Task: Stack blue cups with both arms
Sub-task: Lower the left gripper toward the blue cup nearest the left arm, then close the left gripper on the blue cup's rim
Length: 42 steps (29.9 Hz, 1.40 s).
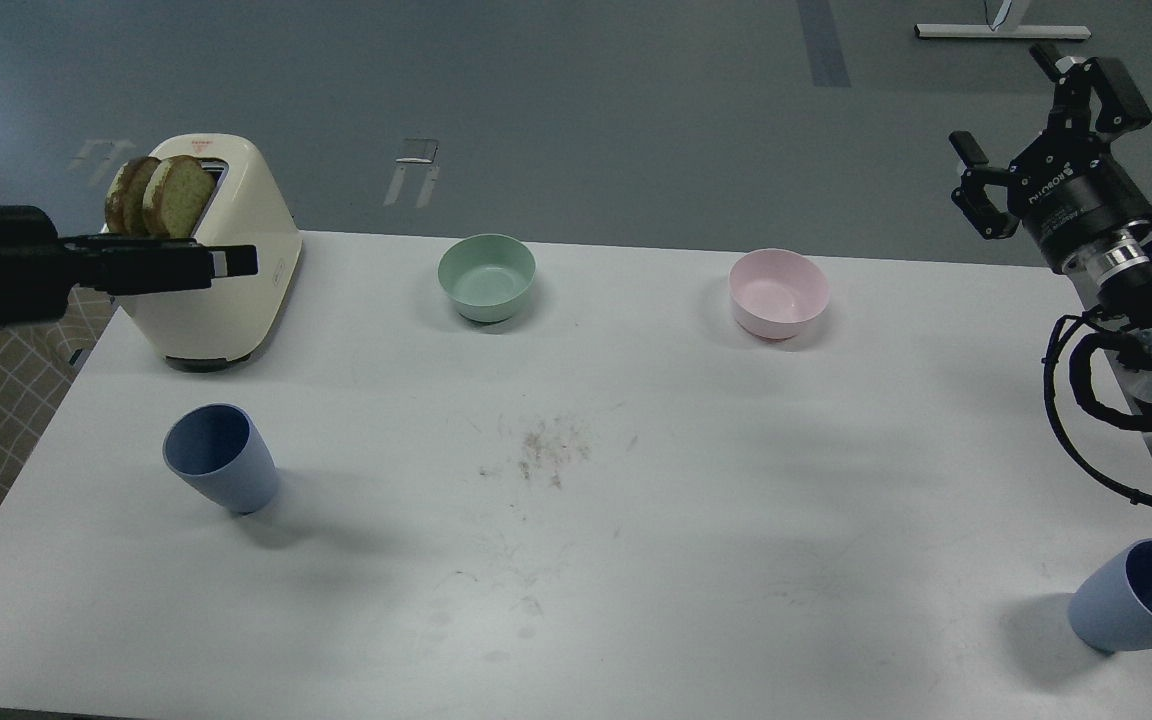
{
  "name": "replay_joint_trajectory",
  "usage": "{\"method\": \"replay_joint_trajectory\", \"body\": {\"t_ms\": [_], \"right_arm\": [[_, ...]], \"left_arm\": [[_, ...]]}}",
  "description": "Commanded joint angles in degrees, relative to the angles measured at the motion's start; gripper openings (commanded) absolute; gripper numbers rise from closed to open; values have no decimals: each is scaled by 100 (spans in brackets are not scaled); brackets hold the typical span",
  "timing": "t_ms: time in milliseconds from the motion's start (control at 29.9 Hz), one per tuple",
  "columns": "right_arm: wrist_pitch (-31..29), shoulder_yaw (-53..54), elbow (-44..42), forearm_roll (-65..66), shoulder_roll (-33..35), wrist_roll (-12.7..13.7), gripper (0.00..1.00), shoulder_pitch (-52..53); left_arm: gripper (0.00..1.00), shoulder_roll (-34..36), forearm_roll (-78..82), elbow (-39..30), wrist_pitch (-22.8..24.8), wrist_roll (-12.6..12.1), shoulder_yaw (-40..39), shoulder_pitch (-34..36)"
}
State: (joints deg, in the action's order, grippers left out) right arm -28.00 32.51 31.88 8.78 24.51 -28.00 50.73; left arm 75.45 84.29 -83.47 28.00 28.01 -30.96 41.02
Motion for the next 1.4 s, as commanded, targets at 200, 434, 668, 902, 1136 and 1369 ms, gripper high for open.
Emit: {"method": "replay_joint_trajectory", "body": {"t_ms": [200,434,668,902,1136,1369], "right_arm": [[0,9,2,1,10,0,100,-11],[0,9,-6,1,-42,0,100,-37],[0,1,-6,1,-95,0,100,-46],[0,1,-6,1,-87,0,100,-55],[0,1,2,1,-87,0,100,-107],[0,1,2,1,-87,0,100,-134]], "left_arm": [[98,-30,878,181,0,-1,959,-33],[98,-161,984,673,-66,-1,1276,-103],[98,-399,1169,893,-172,-1,1338,-121],[96,-733,1169,1121,-181,-1,1365,-121],[42,-838,1177,1280,-181,-1,1434,-243],[0,-821,1230,1280,-251,-1,1461,-270]]}}
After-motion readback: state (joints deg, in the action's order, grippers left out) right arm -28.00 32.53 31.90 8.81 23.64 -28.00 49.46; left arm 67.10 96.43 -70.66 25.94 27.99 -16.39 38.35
